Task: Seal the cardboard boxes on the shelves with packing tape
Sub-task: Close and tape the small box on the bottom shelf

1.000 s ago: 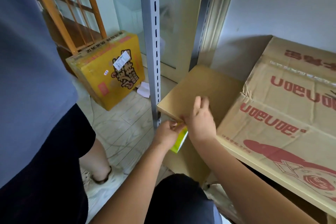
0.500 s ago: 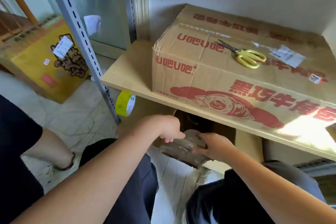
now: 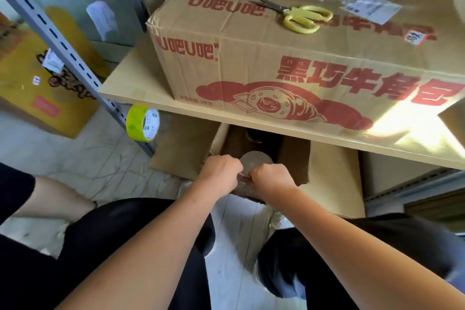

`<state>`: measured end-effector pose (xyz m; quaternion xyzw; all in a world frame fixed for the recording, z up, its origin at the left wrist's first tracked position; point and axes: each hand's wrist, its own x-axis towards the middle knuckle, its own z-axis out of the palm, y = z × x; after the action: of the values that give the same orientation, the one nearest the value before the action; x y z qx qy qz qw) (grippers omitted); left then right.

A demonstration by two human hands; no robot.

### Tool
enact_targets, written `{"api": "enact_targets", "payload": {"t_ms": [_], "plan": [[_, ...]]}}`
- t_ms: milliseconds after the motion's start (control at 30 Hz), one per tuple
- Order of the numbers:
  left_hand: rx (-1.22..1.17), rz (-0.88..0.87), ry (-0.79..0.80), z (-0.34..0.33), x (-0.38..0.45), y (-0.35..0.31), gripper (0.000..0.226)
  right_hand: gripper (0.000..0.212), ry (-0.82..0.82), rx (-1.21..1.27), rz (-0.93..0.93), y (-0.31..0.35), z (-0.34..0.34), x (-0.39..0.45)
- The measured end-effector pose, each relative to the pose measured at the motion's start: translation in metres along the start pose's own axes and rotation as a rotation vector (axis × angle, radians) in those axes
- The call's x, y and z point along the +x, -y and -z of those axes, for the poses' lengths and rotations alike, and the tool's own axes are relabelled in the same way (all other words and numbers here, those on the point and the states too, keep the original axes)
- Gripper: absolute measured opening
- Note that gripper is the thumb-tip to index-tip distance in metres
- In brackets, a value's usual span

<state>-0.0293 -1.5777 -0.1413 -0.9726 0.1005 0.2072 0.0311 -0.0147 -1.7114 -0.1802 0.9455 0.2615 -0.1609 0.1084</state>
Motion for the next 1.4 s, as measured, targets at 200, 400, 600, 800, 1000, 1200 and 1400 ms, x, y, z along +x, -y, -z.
{"api": "enact_targets", "payload": {"t_ms": [200, 400, 600, 800, 1000, 1200, 1400], "plan": [[-0.193, 0.086, 0.128, -0.01, -0.003, 0.016, 0.049, 0.038, 0.137, 0.133, 0.148, -0.024, 0.014, -0.017], [-0.355, 0.194, 0.282, -0.028, -0.023, 0.028, 0.052, 0.048, 0.287, 0.302, 0.089, -0.045, -0.002, -0.046], [-0.364, 0.145, 0.428, -0.043, -0.032, 0.015, 0.06, 0.067, 0.402, 0.494, -0.066, -0.041, -0.028, -0.059], [-0.082, 0.142, 0.057, -0.066, -0.013, 0.014, 0.066, 0.067, 0.023, 0.329, -0.226, -0.029, -0.056, -0.05], [0.089, 0.033, -0.057, -0.092, -0.007, 0.0, 0.051, 0.077, -0.184, 0.322, -0.36, -0.065, -0.059, -0.007], [0.112, -0.216, 0.029, -0.133, -0.012, -0.009, 0.118, 0.057, -0.111, 0.353, -0.507, -0.112, -0.039, 0.044], [0.338, -0.261, 0.169, -0.142, -0.026, -0.012, 0.121, 0.014, -0.113, 1.286, -0.571, -0.129, -0.041, 0.088]]}}
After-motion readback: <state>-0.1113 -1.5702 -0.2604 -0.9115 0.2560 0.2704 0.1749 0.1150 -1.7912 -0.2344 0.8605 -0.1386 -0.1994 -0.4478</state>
